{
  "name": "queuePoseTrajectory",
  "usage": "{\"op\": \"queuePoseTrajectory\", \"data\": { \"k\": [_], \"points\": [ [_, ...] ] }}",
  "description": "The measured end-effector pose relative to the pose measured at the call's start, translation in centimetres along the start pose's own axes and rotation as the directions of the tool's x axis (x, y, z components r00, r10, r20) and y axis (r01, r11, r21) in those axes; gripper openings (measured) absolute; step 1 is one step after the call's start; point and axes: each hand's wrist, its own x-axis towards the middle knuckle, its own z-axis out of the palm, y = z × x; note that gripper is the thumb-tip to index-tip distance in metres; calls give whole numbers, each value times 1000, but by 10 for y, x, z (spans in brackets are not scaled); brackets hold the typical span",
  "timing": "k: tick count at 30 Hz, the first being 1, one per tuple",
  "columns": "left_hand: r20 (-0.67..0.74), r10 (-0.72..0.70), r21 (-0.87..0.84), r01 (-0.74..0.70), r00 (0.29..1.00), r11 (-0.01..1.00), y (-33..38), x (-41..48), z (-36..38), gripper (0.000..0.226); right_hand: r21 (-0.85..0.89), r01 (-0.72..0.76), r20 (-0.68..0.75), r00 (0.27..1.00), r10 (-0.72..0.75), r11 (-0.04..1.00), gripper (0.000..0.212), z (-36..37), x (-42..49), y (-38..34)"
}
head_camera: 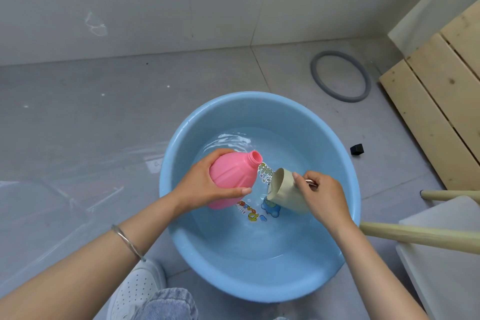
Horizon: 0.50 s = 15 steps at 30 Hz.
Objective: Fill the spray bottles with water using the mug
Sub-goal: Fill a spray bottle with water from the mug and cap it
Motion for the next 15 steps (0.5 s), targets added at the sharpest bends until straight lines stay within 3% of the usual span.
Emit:
{"op": "queuePoseTrajectory", "data": {
  "k": [8, 12, 15],
  "points": [
    [1, -8, -8, 8, 1000, 1000, 2, -1, 0, 81, -10, 31, 12, 999, -31, 999, 41, 10, -2, -3],
    [-2, -9, -9, 9, 1000, 1000, 1, -1, 0, 84, 179, 7, 8, 1000, -9, 984, 40, -3, -4, -3],
    [-11, -11, -17, 10, 1000, 1000, 2, 0, 0, 83, 398, -31, -33, 998, 48, 917, 40, -21, -12, -11]
  ]
}}
